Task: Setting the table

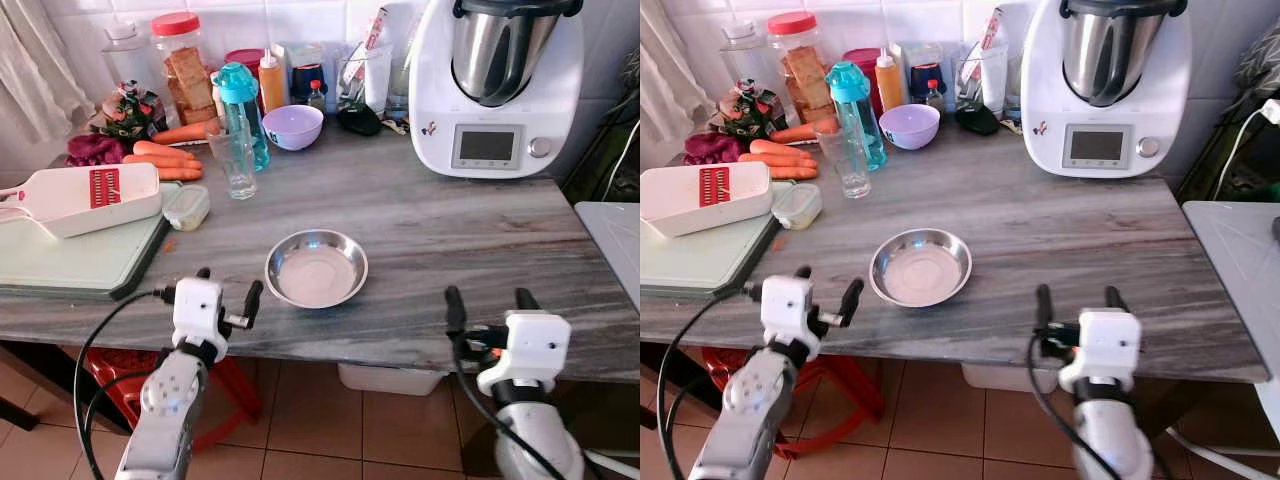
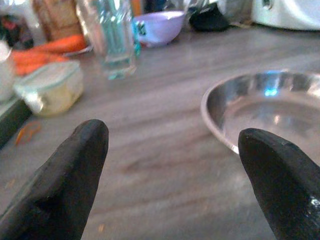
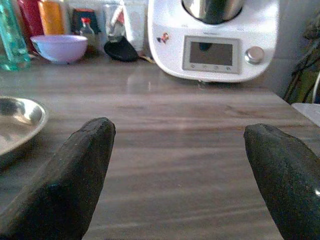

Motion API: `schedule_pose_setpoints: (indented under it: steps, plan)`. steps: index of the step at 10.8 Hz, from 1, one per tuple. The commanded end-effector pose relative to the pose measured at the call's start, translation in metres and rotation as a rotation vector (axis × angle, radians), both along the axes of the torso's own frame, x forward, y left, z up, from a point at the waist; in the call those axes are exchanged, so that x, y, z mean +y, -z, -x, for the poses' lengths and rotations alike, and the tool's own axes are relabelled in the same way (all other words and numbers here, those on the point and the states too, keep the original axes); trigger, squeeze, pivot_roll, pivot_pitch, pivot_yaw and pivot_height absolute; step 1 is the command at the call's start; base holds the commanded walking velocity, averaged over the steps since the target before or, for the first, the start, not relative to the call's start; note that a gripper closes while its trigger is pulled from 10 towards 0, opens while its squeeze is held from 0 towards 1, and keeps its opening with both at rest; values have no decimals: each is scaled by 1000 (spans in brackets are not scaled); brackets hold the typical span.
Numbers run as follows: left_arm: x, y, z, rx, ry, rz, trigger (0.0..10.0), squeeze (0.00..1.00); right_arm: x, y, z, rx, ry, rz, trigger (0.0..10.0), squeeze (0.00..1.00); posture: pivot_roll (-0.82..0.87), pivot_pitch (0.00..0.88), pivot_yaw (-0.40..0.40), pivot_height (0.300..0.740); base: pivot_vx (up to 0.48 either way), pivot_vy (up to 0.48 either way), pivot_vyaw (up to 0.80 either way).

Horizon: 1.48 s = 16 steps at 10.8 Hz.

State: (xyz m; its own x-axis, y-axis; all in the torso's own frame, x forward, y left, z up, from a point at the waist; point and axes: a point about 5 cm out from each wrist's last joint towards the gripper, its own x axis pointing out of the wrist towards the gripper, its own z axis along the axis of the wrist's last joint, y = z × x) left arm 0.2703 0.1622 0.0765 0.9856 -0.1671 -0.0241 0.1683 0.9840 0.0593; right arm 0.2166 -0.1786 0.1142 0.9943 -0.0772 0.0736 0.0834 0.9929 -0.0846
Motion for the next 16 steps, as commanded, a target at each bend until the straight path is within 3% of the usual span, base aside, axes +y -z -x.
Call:
schedule_pose_setpoints:
  steps: [1,6,16]
  plan:
    - [5,3,1,18,-21,-10,10000,0,1,-6,-3,-14,-13,-3,10000,0,-11,2,62,740,0,0,0]
    - [2,6,1,20,-43,11,10000,0,8,-12,-13,-14,-54,-26,10000,0,-4,0,33,740,0,0,-421]
    - [0,9,0,29,-17,-9,10000,0,6,-11,-14,-5,-35,-27,10000,0,-11,7,48,740,-311,0,0]
